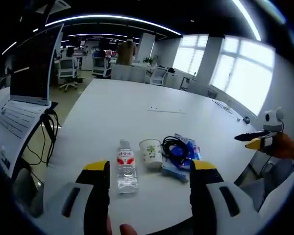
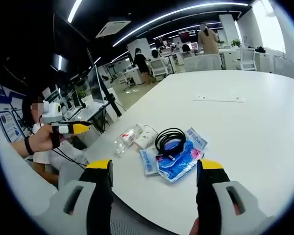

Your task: Arrange the tabletop items into an orderly group along one side of the table until the central work area is clear of visible clutter.

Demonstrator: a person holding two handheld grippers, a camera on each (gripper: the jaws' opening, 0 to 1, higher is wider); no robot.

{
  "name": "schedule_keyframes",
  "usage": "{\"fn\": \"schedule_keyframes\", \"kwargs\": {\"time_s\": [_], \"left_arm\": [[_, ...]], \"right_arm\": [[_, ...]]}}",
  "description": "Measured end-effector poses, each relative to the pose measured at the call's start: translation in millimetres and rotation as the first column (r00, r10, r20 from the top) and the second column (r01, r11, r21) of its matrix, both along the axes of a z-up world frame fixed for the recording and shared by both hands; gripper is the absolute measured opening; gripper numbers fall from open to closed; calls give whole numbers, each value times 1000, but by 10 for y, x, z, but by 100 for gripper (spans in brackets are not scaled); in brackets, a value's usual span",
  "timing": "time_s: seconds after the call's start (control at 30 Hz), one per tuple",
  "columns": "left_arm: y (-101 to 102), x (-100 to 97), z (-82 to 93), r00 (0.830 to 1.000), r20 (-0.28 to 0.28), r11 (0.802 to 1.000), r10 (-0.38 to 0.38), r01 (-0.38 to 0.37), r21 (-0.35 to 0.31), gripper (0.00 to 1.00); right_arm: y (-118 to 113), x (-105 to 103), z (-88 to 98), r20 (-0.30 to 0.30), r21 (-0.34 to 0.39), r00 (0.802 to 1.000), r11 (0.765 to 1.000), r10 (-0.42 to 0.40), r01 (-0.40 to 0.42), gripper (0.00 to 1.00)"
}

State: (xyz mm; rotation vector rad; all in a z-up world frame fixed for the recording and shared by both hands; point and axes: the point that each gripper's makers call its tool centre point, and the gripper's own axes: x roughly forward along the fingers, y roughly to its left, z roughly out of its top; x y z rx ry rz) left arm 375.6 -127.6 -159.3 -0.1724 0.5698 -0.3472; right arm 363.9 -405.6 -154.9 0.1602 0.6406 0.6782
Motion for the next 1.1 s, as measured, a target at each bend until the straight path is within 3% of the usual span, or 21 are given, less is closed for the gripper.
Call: {"fn": "schedule_keyframes", "kwargs": {"time_s": [1.1], "left_arm": [[-23, 109, -193, 999, -32, 1000, 4, -5, -13, 64]], "right_arm": [[-20, -38, -90, -27, 1, 1000, 1000, -12, 12, 68]]}}
